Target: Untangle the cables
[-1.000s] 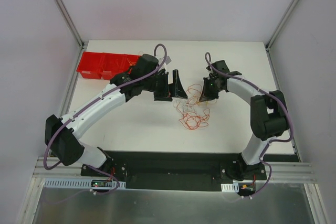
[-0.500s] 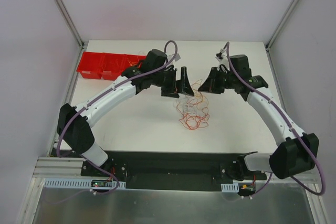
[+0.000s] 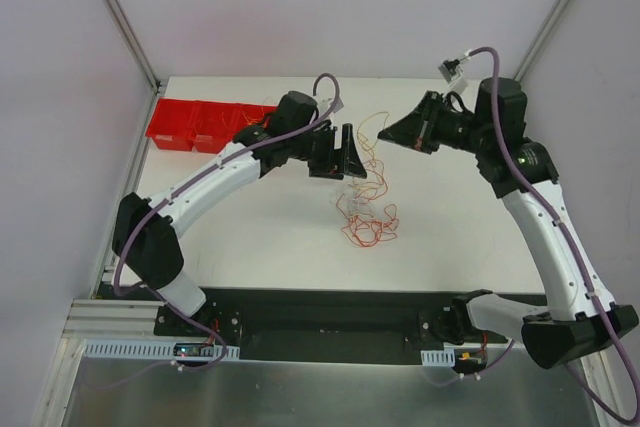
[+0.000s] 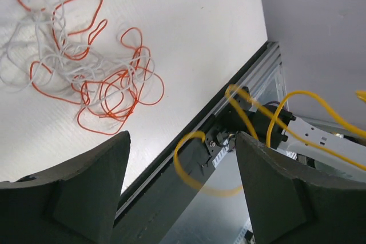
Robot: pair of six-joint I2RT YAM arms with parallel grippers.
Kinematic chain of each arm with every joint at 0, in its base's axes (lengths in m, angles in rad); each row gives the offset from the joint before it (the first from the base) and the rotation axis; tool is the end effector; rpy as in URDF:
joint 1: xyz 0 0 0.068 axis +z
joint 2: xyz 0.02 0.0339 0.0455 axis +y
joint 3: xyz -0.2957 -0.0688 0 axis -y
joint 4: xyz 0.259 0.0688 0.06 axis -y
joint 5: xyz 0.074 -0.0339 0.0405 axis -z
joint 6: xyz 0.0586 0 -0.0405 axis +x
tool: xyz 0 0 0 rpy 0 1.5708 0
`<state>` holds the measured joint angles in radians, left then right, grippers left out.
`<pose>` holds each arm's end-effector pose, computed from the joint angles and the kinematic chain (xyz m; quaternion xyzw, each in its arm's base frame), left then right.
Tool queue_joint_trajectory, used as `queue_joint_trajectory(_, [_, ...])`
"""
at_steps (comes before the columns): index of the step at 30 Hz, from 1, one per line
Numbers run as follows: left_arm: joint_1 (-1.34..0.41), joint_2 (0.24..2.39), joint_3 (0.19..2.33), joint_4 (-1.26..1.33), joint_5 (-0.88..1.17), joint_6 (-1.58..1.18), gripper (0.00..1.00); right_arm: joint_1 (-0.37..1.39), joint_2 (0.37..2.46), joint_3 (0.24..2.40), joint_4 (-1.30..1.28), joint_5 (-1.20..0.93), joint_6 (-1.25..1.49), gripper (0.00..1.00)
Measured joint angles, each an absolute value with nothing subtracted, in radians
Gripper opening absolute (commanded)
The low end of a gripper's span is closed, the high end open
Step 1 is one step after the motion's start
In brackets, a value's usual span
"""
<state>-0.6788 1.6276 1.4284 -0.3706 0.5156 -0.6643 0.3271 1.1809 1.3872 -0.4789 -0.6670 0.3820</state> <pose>0.2992 -0.2785 0.3489 0.1285 0.8474 -0.4638 0.2241 0.2388 0.1193 0.4665 -0.1771 0.7579 0.4428 0.4451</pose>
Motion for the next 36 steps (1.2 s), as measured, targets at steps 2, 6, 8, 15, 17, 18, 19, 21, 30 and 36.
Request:
queue_joint_trajectory(2, [-0.678,1.589,1.42,-0.329,0.513,-0.645,0.72,0.327,1.169,1.427,-0.444,-0.681,0.414,0.0])
queue_joint_trajectory(6, [-0.679,1.44,1.356,-0.208,0.503,-0.615,0.77,0.327,1.146,1.489,-0.319,-0.717,0.488,0.0])
queue_joint_trajectory(8, [-0.679,1.351,1.312,-0.149,0.485,-0.595,0.8,0.328,1.141,1.506,-0.253,-0.738,0.519,0.0])
queue_joint_trajectory(15, [-0.672,1.003,1.133,-0.023,0.339,-0.539,0.98,0.398,1.17,1.478,-0.11,-0.807,0.562,0.01])
queue_joint_trajectory(17, [-0.664,0.932,1.101,-0.023,0.295,-0.539,0.99,0.426,1.185,1.453,-0.102,-0.82,0.561,0.0])
queue_joint_trajectory(18, [-0.659,0.911,1.094,-0.026,0.273,-0.541,0.99,0.442,1.198,1.439,-0.102,-0.828,0.558,0.01])
queue_joint_trajectory(19, [-0.654,0.899,1.091,-0.028,0.256,-0.543,0.99,0.456,1.209,1.429,-0.104,-0.836,0.554,0.0])
queue_joint_trajectory(21, [-0.646,0.89,1.091,-0.032,0.233,-0.546,0.97,0.479,1.227,1.412,-0.11,-0.85,0.545,0.0])
queue_joint_trajectory(30, [-0.64,1.076,1.136,-0.147,0.337,-0.565,0.8,0.53,1.241,1.332,-0.116,-0.915,0.542,0.01])
queue_joint_trajectory(36, [-0.64,1.098,1.14,-0.204,0.365,-0.574,0.74,0.553,1.242,1.329,-0.121,-0.956,0.53,0.0])
